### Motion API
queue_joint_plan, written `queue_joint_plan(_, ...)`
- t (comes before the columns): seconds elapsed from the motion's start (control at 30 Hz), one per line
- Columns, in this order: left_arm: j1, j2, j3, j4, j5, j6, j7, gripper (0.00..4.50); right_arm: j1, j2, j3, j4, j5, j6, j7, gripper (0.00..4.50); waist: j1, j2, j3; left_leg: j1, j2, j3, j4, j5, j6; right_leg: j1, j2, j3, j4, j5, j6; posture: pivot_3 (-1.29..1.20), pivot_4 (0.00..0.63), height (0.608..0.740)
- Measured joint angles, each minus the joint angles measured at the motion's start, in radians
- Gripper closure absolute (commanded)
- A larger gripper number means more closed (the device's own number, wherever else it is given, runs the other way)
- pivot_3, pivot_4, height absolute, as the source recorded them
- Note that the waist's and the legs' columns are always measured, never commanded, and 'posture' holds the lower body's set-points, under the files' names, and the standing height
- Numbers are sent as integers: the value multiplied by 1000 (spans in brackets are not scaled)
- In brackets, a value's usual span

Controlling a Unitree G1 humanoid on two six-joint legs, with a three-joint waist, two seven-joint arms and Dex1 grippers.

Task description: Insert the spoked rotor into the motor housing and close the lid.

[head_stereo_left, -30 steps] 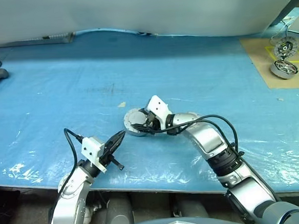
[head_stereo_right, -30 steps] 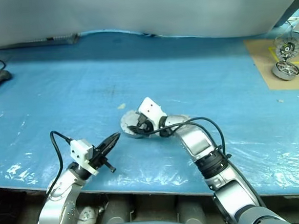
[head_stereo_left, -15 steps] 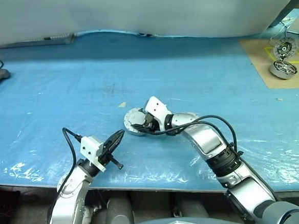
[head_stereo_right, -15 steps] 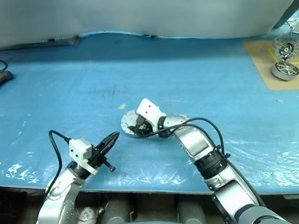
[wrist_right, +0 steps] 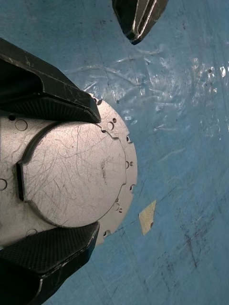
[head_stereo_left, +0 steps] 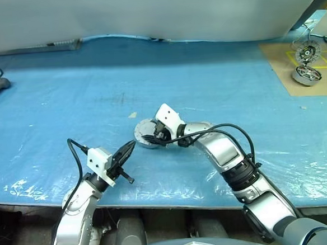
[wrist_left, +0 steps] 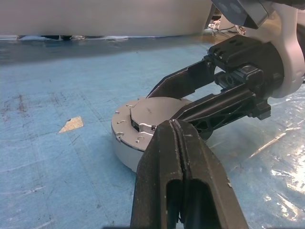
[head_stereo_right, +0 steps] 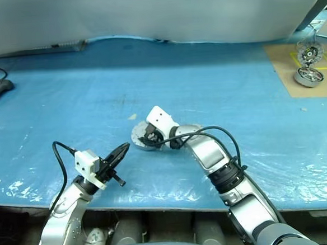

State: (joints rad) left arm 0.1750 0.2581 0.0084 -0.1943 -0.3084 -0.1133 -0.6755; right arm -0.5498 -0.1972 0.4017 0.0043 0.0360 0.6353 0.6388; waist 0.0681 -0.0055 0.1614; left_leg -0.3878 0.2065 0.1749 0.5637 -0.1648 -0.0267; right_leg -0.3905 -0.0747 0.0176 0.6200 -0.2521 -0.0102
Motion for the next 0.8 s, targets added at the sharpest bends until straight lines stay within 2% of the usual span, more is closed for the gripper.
queue_joint_plan(0.47, -3, 6, 0, 4, -6, -1, -4, 4500, 2, 4, 40, 69, -64, -159, -52, 1548, 0, 0, 0, 3, -1, 1, -2, -1, 1, 0, 0, 4, 0, 0, 1, 0, 150, 740)
queue_joint_plan(0.8, -7, 9, 0, 12, -7, -1, -9, 4500, -22, 49, -18, 70, -22, -8, -50, 1548, 0, 0, -1, 4, -1, 1, -2, -1, 1, 0, 0, 5, 0, 0, 1, 0, 150, 740)
